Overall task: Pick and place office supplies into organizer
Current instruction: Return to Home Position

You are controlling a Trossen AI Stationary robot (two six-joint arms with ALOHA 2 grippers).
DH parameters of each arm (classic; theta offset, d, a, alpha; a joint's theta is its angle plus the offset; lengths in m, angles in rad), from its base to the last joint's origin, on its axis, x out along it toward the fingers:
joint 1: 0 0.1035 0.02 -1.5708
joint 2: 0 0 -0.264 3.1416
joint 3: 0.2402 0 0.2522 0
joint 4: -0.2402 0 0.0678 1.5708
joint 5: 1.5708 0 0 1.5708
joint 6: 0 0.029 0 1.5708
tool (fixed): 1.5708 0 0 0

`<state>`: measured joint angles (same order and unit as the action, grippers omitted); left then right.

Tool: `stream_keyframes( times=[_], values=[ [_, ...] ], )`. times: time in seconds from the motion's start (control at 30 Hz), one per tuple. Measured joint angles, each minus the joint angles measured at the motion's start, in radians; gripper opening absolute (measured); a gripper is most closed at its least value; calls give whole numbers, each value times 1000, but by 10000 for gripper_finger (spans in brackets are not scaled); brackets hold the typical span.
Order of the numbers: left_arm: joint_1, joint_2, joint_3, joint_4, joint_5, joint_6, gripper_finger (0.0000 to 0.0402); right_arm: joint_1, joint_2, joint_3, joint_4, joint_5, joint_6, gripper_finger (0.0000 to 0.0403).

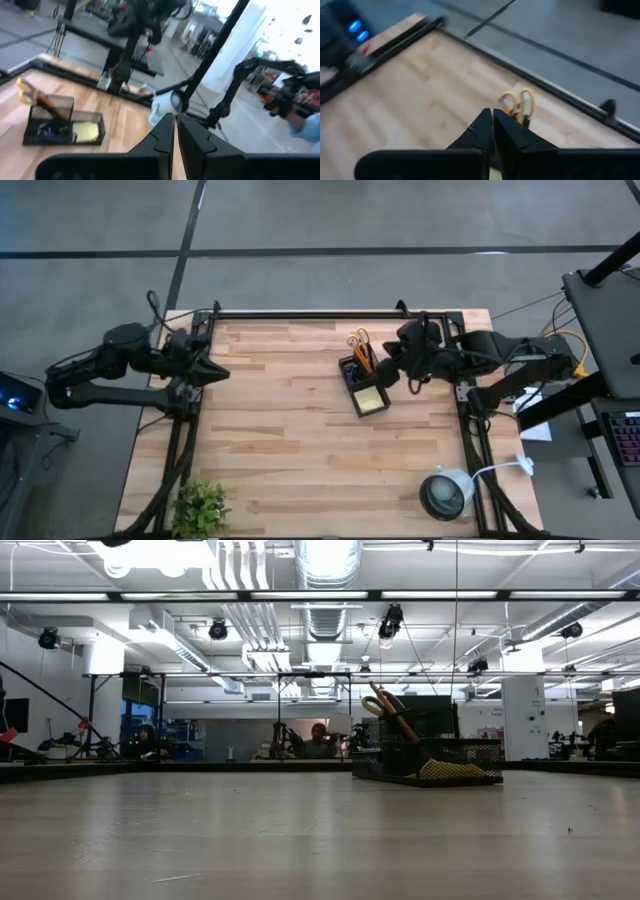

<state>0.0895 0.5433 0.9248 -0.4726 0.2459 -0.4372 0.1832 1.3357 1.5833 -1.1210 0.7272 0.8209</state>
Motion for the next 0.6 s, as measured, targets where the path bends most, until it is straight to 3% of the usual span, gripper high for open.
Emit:
stream_keyframes(
  times=[0.2,0.33,0.43,0.6],
  values=[
    [0,-54,-93,241,-1,22,8,-105,-79,-50,94,-362,-165,9],
    [0,-89,-268,477,-6,51,8,-153,-121,-203,431,-524,-290,9],
    [0,-106,-397,554,-23,50,8,-209,-156,-341,701,-651,-324,9],
    [-1,-178,-519,603,-51,74,8,-305,-215,-561,898,-766,-306,9]
  ],
)
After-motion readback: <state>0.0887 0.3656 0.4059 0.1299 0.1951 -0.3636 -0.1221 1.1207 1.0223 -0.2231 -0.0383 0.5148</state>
